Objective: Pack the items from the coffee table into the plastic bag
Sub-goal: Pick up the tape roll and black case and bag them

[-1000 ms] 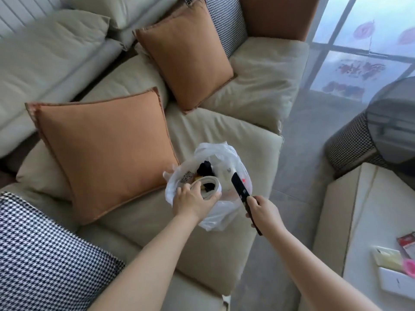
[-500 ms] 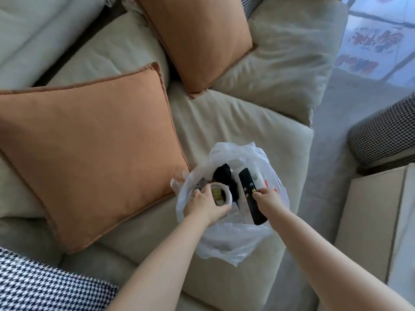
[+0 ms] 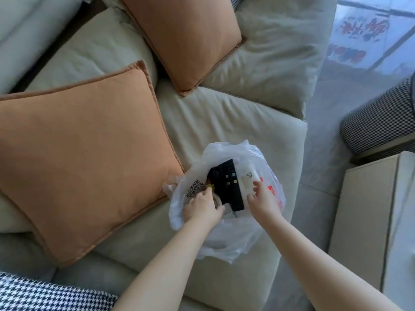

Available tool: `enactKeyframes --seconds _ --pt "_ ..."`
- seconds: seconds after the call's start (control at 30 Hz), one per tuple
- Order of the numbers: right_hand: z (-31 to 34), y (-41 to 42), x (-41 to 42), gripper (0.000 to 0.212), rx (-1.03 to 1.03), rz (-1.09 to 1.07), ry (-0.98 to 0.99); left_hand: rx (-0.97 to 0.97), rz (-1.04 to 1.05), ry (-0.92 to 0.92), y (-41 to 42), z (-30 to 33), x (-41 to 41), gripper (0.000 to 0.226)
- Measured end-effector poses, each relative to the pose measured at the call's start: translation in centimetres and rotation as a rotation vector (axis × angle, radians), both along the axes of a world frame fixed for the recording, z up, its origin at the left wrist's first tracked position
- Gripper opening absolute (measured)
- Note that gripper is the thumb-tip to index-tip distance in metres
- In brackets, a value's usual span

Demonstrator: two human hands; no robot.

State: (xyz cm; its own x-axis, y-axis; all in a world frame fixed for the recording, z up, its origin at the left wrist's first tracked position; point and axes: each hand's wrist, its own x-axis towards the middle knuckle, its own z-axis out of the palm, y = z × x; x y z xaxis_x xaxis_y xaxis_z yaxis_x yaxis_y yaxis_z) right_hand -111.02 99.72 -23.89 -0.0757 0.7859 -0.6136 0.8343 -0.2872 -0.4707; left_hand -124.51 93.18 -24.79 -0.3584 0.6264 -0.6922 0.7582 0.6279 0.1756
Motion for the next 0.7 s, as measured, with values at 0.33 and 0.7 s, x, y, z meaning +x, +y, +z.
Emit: enactKeyframes --seconds 0.33,0.7 --pt "6.5 -4.1 14.5 0.042 0.217 0.239 -0.289 0.138 -0.313 -0.025 0.7 7.2 11.2 0.051" --pt "8.8 -14.8 33.3 0.039 0.158 -0.003 -0.389 0.116 -0.750 -0.043 -4.8 9.3 31.1 0.051"
